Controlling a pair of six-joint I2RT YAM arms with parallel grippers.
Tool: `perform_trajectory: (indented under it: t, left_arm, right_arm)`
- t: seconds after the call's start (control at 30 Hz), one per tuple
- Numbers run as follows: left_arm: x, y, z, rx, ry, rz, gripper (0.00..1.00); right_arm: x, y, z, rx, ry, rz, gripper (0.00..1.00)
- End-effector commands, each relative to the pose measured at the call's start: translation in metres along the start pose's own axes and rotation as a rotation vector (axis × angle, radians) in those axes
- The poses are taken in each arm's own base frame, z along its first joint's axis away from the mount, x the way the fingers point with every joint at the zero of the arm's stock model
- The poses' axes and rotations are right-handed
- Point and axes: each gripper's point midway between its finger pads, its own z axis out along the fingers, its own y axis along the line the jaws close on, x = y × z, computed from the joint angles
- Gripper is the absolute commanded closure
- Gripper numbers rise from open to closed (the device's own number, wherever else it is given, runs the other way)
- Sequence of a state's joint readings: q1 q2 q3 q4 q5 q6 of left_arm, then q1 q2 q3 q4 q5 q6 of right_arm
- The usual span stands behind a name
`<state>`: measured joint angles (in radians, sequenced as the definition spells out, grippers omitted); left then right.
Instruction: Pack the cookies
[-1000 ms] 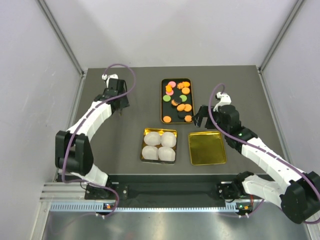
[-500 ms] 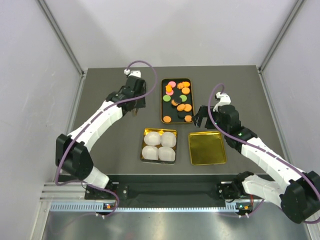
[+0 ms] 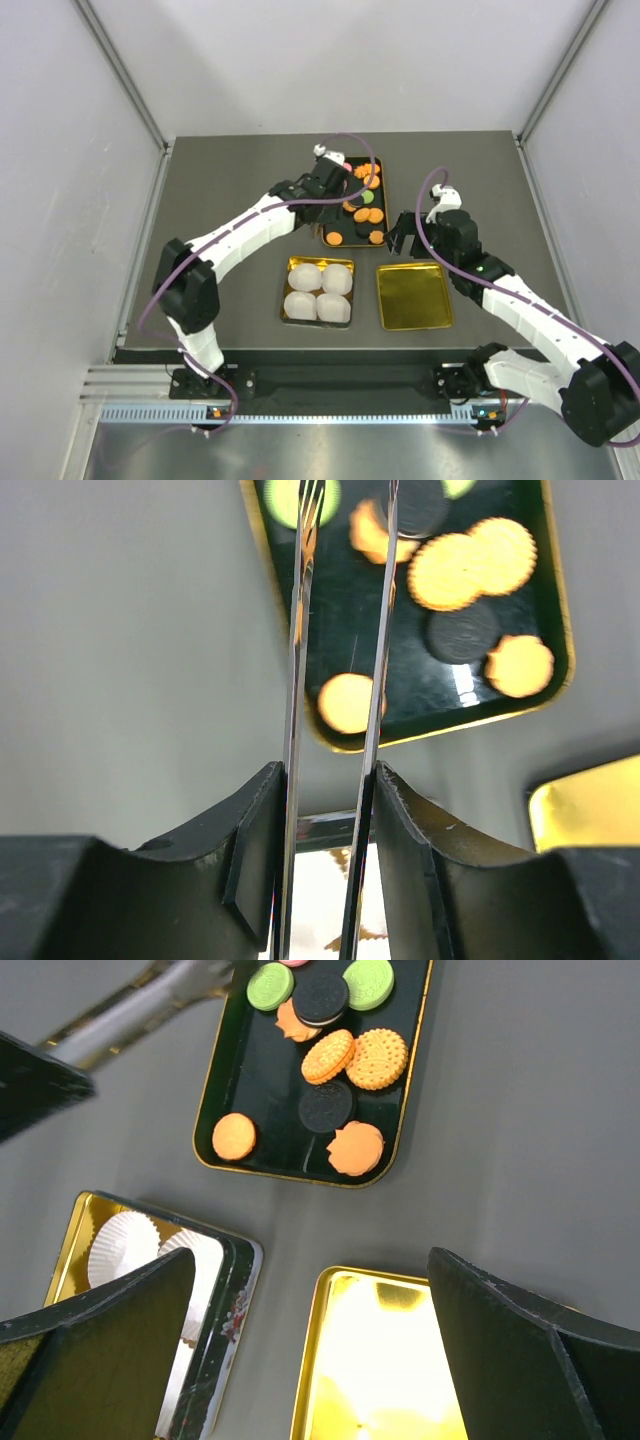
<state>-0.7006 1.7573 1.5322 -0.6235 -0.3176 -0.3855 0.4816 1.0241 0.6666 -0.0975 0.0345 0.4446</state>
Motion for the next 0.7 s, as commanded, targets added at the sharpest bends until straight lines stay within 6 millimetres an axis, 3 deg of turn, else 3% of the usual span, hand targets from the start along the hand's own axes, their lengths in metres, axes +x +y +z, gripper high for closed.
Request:
perform_trajectory:
  t: [0.0, 0.23, 0.67]
  left_arm:
    - [-0.020, -0.020, -0.003, 0.032, -0.042, 0.033, 0.55]
    - [-0.021, -0.034, 0.019, 0.015, -0.021, 0.087, 0.55]
    - [-0.011, -0.045, 0.037, 0.006, 0.014, 0.135, 0.51]
  right_arm:
    - [-0.011, 0.003, 0.000, -0.012, -0.038, -0.012, 0.00]
    - [-0.011, 0.002, 0.000, -0.011, -0.038, -0.015, 0.00]
    - [-0.011, 0.004, -0.001, -0.018, -0.036, -0.017, 0.00]
